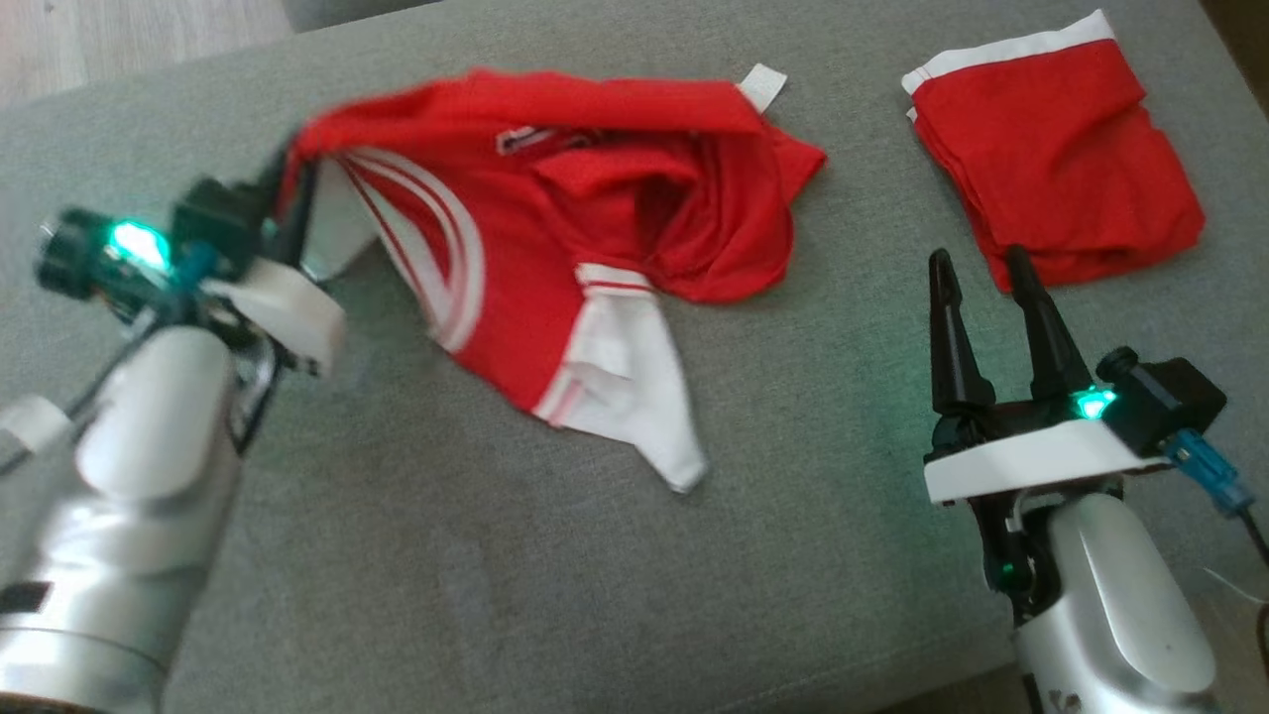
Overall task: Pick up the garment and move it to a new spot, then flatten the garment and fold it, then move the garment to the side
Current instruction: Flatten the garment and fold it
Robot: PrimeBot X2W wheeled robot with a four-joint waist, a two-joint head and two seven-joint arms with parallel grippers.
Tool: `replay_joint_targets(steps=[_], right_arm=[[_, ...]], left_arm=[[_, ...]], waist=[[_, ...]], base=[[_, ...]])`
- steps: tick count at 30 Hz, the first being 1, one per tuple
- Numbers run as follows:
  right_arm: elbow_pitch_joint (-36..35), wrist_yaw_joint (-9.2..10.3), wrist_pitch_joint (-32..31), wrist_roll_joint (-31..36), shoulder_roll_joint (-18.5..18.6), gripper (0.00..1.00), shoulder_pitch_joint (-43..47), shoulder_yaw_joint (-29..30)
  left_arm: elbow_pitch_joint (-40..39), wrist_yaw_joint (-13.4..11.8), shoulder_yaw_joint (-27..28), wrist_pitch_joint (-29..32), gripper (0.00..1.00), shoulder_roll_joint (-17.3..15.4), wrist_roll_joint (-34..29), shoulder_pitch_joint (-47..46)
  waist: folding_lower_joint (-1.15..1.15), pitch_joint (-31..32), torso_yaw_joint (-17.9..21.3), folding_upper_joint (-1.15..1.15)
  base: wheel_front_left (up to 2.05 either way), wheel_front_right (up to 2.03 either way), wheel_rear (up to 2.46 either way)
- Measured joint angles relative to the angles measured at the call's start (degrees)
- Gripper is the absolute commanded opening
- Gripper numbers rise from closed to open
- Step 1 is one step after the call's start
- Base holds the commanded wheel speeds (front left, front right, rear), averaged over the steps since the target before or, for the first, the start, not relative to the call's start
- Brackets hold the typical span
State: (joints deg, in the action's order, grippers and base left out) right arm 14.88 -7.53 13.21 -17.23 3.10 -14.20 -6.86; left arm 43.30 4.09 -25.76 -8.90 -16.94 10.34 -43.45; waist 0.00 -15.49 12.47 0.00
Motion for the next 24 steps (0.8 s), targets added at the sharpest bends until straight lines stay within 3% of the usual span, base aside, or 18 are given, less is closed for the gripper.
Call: replay_joint_targets(steps=[6,11,12,18,24], right_arm=[[0.5,0.0,0.5,-0.8,0.0,1.0,-0.6,-0.8],[0.9,0.0,0.7,-0.9,-0.1,1.0,-2.4,-1.9],[1.0,0.0,0.8,-0.9,-0.1,1.0,-3.0,-2.0],[2.0,0.0,1.0,-1.1,-0.1,1.0,-3.8,-2.3],[2.6,0.0,1.0,-0.8,-0.1,1.0,-3.6,-2.0]], left_arm=[[-1.2,1.7,0.3,3.4,0.0,-4.5,0.9,-3.2],[3.2,2.0,0.3,5.9,0.0,-10.5,-0.2,-9.8],[4.0,1.4,0.3,5.9,1.0,-11.4,-1.0,-11.2],[7.5,-2.0,1.5,2.3,1.0,-10.4,-1.0,-13.8],[6.7,-2.6,3.6,-3.5,1.0,-5.2,3.3,-11.2]], waist=[[0.0,-0.9,0.0,0.0],[0.0,-1.8,0.7,0.0],[0.0,-2.0,0.9,0.0],[0.0,-1.4,0.3,0.0],[0.0,0.6,-2.0,0.0]], base=[[0.0,0.0,0.0],[0.0,0.0,0.0],[0.0,0.0,0.0],[0.0,0.0,0.0],[0.0,0.0,0.0]])
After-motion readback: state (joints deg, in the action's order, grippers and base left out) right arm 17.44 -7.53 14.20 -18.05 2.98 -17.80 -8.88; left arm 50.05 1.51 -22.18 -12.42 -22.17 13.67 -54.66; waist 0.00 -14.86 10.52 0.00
